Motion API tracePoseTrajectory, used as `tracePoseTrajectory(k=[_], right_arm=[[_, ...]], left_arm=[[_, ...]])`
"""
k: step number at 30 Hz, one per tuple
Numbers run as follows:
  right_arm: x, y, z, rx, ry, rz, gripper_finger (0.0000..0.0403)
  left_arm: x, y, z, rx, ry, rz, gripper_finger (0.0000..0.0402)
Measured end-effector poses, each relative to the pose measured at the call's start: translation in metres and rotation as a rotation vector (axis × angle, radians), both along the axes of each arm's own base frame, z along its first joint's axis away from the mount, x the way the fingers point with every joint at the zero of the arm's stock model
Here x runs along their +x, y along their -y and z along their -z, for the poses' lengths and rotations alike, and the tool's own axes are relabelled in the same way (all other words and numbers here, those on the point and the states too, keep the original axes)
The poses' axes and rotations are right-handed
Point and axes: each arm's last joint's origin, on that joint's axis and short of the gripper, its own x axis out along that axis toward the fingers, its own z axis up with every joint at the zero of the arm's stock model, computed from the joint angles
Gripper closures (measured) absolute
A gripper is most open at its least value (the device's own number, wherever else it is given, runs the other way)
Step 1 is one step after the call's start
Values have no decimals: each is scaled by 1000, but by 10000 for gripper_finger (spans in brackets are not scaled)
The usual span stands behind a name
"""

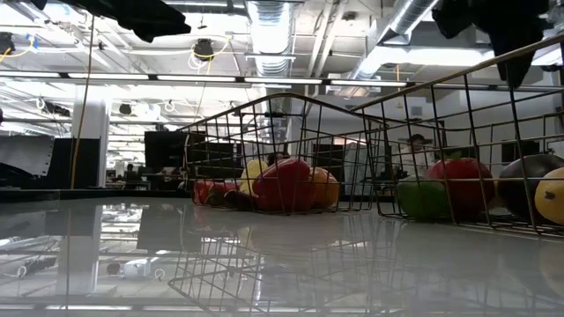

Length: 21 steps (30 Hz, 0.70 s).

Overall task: Sort produce into baskets
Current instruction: Put the lemon into the right wire basket

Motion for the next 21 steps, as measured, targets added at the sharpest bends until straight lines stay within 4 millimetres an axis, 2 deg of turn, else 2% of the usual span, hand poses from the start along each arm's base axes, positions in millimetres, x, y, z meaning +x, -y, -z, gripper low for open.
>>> tracePoseTrajectory(k=[7,11,17,21], right_arm=[[-18,7,21,4,-18,71,51],[-39,16,30,-41,-43,177,66],[-63,31,22,-203,116,425,77],[-72,41,34,-166,67,522,81]], left_arm=[[0,0,0,3,-1,1,183],[0,0,0,3,-2,1,183],[0,0,0,-3,1,0,183],[0,0,0,-4,1,0,183]])
